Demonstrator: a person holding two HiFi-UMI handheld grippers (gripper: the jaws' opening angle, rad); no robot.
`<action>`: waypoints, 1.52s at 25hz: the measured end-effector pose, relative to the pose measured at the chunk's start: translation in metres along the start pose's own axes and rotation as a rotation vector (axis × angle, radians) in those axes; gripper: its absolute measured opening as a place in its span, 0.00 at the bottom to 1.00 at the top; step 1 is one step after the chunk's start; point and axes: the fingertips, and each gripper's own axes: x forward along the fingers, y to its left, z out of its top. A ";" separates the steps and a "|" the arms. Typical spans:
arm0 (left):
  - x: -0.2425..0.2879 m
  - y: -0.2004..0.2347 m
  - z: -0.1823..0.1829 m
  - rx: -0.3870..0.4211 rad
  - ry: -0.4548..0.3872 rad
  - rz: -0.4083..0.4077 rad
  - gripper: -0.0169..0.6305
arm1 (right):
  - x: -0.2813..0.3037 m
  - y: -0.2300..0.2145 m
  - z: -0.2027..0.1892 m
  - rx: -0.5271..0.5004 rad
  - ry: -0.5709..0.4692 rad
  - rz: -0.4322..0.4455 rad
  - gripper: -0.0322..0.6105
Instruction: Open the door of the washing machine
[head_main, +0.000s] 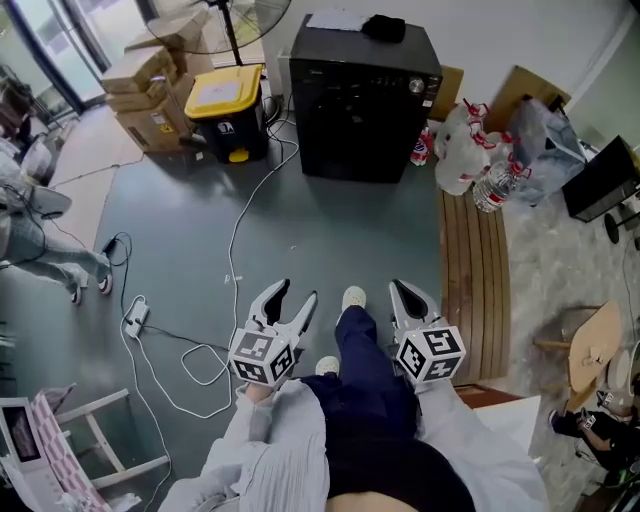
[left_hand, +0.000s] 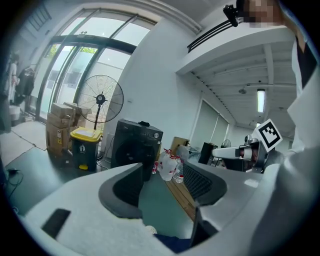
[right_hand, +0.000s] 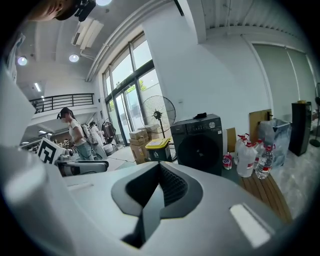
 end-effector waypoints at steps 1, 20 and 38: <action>0.009 0.005 0.005 0.000 0.000 0.003 0.40 | 0.010 -0.004 0.005 -0.001 0.004 0.005 0.06; 0.240 0.099 0.125 -0.006 -0.041 0.094 0.40 | 0.229 -0.139 0.128 -0.025 0.039 0.143 0.06; 0.286 0.133 0.106 -0.044 0.032 0.147 0.40 | 0.283 -0.163 0.114 0.019 0.096 0.206 0.06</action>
